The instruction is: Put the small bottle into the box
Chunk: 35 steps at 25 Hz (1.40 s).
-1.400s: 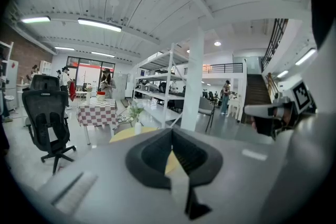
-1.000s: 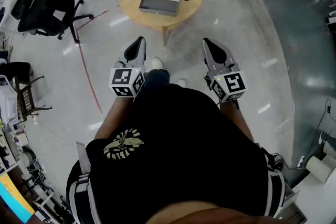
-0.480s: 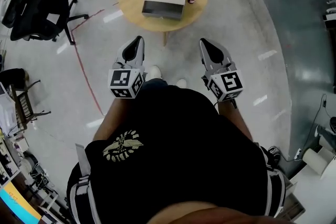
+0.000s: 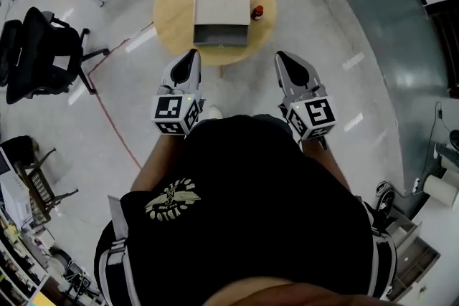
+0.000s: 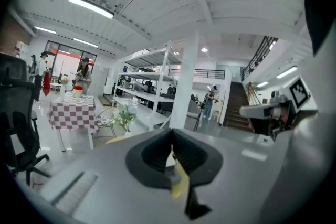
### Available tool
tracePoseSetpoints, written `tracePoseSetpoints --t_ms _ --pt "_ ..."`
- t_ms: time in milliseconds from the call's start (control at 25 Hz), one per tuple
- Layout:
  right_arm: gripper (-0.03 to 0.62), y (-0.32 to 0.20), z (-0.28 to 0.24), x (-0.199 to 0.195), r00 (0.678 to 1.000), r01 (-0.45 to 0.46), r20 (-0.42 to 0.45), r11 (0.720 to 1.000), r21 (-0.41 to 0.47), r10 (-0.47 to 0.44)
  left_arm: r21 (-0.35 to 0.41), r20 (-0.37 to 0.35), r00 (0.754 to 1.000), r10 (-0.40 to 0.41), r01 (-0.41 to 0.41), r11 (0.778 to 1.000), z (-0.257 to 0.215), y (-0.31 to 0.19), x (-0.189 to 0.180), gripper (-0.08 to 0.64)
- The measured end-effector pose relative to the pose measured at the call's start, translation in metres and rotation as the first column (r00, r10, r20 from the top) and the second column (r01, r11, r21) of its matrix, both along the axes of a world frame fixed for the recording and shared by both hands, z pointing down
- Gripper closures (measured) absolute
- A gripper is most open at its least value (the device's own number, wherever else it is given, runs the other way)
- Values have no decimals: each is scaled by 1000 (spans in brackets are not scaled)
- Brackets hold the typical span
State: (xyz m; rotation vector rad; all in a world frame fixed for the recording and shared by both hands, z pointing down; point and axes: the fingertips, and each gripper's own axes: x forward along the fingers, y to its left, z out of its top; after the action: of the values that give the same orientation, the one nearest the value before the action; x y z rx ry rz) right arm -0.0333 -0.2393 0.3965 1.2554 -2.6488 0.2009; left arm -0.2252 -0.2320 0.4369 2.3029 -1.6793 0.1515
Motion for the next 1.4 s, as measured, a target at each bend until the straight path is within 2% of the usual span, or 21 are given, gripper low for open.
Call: tracePoseSetpoints --t_ms 120,320,480,680,840,960,1080,1200,1400 --pt "584 -6 -1 -5 999 -21 -25 1000 11 21 5 7 999 53 -53 999 6 -14 3 560" --pt "584 -8 14 -11 998 -14 -54 1000 -4 14 -49 -21 994 104 -105 993 30 -32 12 560" --pt "584 -36 22 0 998 -28 -53 999 -34 27 -66 -16 992 128 -128 989 34 -53 28 560" --pt "584 -81 37 0 1000 13 -21 999 -46 -14 -102 19 998 58 -56 993 41 -77 17 560" --pt "584 -118 50 -9 998 55 -11 997 -58 -56 -178 58 998 -2 12 984 62 -85 -1 560" --pt "584 -143 65 -5 996 81 -19 994 -79 -83 -188 66 997 -39 51 981 69 -105 0 560" --pt "584 -173 90 3 995 95 -25 989 -117 -98 -194 69 995 -66 79 978 74 -128 6 560" --pt "584 -202 119 12 993 103 -43 980 -168 -112 -230 96 993 -75 96 968 92 -145 12 560" --pt "559 -242 177 18 981 141 -92 951 -276 -172 -274 98 987 -127 150 950 116 -185 18 560"
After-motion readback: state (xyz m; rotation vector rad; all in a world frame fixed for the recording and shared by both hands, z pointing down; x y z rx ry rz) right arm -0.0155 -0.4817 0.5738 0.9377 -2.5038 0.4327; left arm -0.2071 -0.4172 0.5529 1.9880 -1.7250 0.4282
